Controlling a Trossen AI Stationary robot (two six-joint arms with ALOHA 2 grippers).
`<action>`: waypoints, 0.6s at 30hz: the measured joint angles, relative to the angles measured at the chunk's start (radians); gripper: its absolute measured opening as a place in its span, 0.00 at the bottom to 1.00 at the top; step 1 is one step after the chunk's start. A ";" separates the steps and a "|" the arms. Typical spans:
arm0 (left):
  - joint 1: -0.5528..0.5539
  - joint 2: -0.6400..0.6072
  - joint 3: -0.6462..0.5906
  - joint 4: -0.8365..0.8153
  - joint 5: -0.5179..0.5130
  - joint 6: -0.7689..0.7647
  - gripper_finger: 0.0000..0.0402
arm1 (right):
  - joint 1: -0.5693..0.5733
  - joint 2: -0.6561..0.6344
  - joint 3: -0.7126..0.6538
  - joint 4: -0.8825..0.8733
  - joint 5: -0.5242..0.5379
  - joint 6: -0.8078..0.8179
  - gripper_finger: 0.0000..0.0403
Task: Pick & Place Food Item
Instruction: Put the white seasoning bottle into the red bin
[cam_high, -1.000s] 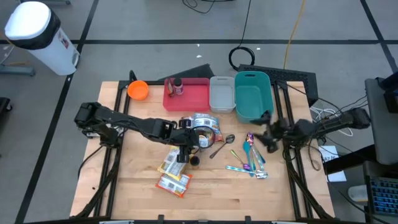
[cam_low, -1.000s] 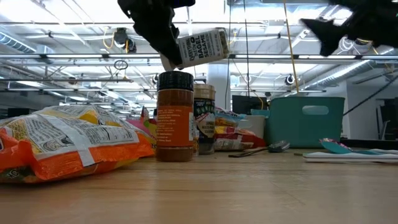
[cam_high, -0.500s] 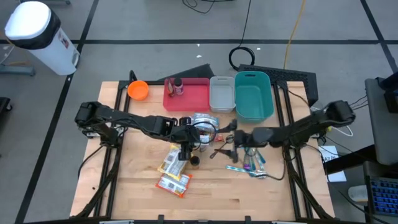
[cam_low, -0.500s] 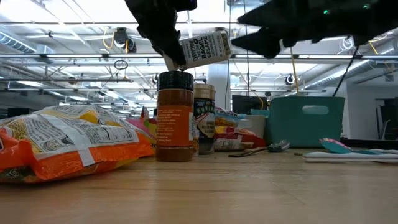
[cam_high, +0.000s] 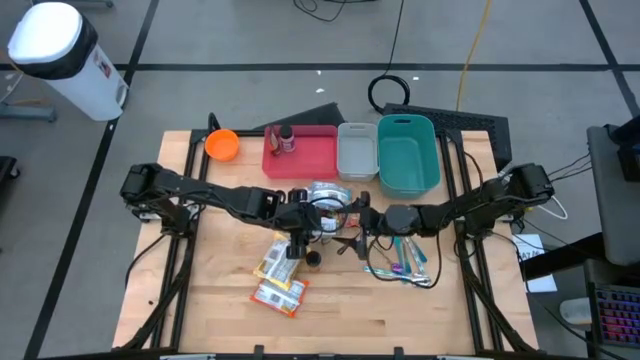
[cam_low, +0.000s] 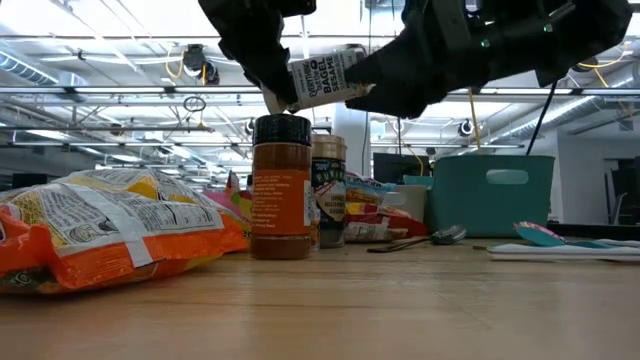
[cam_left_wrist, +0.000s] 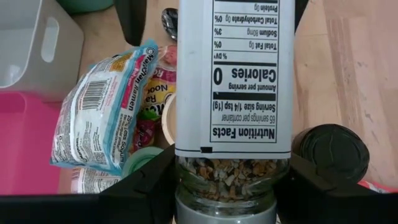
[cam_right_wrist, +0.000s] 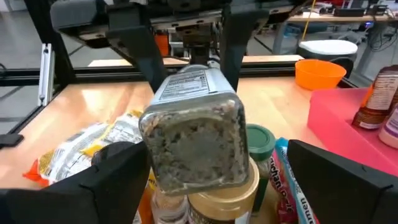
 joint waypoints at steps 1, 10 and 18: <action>0.000 0.000 0.000 0.000 0.001 0.000 0.52 | 0.000 -0.001 0.000 0.004 0.000 0.000 0.89; 0.001 -0.001 0.000 0.001 -0.001 -0.001 0.52 | 0.001 -0.001 0.000 0.024 -0.007 -0.002 0.52; 0.001 -0.031 0.001 -0.016 0.023 -0.016 0.55 | 0.001 -0.063 0.000 -0.029 -0.015 0.003 0.47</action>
